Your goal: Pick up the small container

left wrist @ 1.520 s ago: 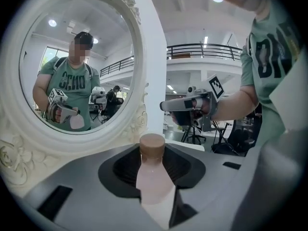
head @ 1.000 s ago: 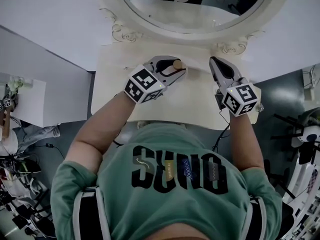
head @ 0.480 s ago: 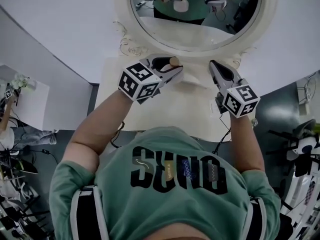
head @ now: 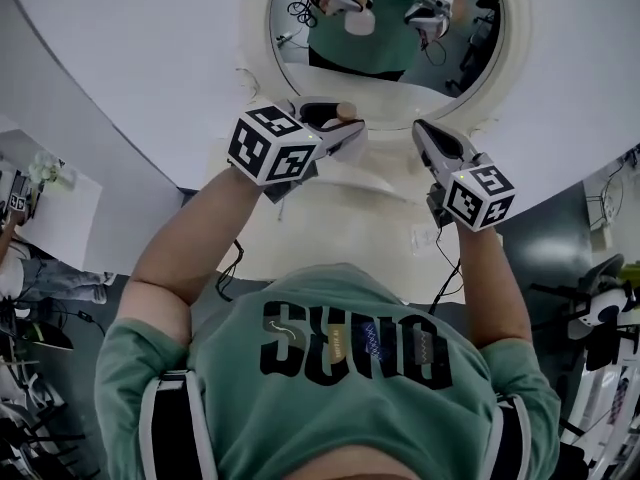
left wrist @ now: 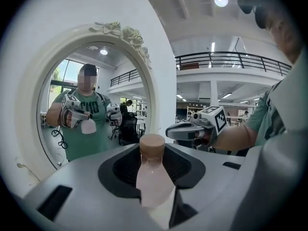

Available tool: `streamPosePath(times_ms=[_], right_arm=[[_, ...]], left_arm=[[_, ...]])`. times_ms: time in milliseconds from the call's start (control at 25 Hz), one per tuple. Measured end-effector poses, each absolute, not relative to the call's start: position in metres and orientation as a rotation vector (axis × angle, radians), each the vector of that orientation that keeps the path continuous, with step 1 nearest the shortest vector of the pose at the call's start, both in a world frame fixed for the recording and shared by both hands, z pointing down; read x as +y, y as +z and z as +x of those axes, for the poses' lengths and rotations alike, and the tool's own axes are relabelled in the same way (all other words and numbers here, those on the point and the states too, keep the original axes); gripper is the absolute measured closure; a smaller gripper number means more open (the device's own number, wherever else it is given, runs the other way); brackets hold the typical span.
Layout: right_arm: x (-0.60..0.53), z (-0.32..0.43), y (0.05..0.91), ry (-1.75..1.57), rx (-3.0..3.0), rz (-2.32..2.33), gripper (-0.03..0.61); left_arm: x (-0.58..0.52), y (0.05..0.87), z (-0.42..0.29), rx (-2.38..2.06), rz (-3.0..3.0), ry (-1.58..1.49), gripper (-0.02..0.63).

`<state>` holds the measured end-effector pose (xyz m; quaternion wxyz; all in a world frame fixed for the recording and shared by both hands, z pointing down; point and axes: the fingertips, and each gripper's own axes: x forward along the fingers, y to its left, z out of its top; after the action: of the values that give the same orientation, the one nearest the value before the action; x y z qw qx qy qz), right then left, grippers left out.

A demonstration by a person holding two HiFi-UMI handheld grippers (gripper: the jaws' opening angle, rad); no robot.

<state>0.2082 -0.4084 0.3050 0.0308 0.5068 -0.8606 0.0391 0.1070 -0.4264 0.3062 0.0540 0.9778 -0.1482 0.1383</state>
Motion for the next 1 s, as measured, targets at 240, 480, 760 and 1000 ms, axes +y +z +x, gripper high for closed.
streamPosePath(times_ms=[240,480,760,1000], right_arm=[[-0.42,0.212,0.271,0.067,-2.649,1.573,0.569],[-0.426,0.218,0.236,0.038,-2.641,1.602,0.569],[-0.422,0.213,0.212,0.0,-2.647,1.602,0.569],[-0.417,0.208,0.197,-0.047,-2.657,1.592,0.569]], left_arm=[[-0.442,0.269,0.104,-0.488,2.987,0.4,0.472],[-0.449,0.24,0.106,-0.482,2.986,0.384,0.472],[-0.445,0.217,0.106,-0.481,3.015,0.381,0.472],[-0.444,0.2,0.104,-0.482,3.025,0.365,0.472]])
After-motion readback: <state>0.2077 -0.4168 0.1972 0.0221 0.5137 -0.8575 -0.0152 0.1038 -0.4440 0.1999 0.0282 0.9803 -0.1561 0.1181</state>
